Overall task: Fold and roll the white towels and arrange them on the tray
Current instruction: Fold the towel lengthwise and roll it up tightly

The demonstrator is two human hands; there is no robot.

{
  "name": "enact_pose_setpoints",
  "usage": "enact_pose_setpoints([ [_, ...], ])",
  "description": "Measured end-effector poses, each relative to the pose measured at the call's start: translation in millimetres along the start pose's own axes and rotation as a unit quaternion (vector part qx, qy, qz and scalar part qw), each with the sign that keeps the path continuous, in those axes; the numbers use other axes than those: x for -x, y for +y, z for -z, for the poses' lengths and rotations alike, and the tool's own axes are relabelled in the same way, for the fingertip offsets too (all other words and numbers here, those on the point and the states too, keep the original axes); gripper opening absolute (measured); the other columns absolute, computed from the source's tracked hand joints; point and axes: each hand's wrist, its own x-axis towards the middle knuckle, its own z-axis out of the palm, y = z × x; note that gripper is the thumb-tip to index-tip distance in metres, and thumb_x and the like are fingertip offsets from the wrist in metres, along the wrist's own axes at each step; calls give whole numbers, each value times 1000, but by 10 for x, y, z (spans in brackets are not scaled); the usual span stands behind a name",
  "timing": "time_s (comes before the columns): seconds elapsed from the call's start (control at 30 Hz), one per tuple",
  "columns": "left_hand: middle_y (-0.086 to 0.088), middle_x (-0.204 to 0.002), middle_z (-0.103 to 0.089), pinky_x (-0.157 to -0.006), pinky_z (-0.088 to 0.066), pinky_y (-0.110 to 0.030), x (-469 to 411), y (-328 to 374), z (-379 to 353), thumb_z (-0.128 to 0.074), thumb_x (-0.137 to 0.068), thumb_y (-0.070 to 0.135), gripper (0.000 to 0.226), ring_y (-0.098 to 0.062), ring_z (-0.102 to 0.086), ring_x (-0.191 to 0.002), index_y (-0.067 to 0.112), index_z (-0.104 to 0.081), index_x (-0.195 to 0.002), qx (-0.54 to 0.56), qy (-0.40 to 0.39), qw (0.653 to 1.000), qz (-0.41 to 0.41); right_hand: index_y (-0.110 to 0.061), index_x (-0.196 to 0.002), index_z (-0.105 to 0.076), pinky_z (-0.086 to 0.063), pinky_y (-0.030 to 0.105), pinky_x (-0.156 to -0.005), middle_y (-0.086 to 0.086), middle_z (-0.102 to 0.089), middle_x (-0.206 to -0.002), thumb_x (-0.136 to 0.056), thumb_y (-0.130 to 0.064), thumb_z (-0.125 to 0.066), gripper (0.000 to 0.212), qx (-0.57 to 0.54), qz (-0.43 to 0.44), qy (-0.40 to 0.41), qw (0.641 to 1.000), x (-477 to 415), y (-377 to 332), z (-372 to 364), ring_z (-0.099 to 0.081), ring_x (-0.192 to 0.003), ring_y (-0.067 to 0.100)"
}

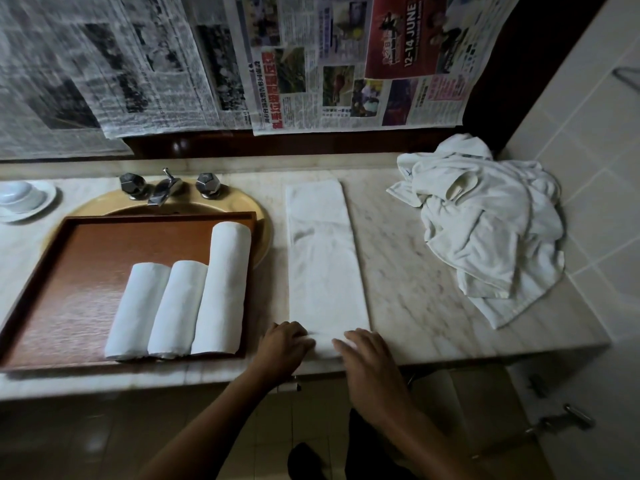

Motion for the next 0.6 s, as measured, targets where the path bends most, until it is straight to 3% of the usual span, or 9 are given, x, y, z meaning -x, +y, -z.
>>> enact_pose_setpoints([
  [0.13,2,-101,-64,-73,-49,-26,-36,60,44,-67,-94,43,23,-15,-62,-90,21,-72,-100,58,10,998,15,-18,-153,-45,-18,47,-126,8,-41,-159,-74,-6,-62,81,49,-8,-33,998,64,-95,-153,-35,-149,33],
  [0.23,-1,-128,-57,-90,-50,-35,0,53,-13,-46,-102,50,37,-21,-56,-116,26,-65,-123,-92,56,992,-63,-15,-155,-42,-14,50,-124,10,-40,-160,-71,-4,-64,88,51,0,-41,998,-9,-32,-193,-32,-151,35],
  [0.3,-1,-142,-50,-103,-43,-44,90,105,-67,-45,-103,45,42,-24,-49,-129,24,-54,-139,-120,91,984,-92,-15,-156,-41,-12,51,-122,10,-40,-160,-70,-3,-69,91,68,5,-53,996,-74,-4,-185,-33,-150,35],
  [0.43,-11,-143,-58,-107,-48,-49,210,124,-313,-46,-92,36,56,-32,-54,-134,10,-57,-141,-213,130,949,-193,-13,-155,-43,-17,51,-120,9,-44,-158,-76,-11,-62,81,95,14,-79,992,-224,75,-141,-37,-148,33],
  [0.6,-10,-155,-49,-114,-41,-48,98,-21,-378,-54,-92,33,66,-29,-45,-144,9,-44,-152,-267,88,940,-193,-16,-160,-31,-12,46,-124,6,-38,-162,-79,-14,-60,86,92,11,-112,989,-373,133,-104,-33,-151,29],
])
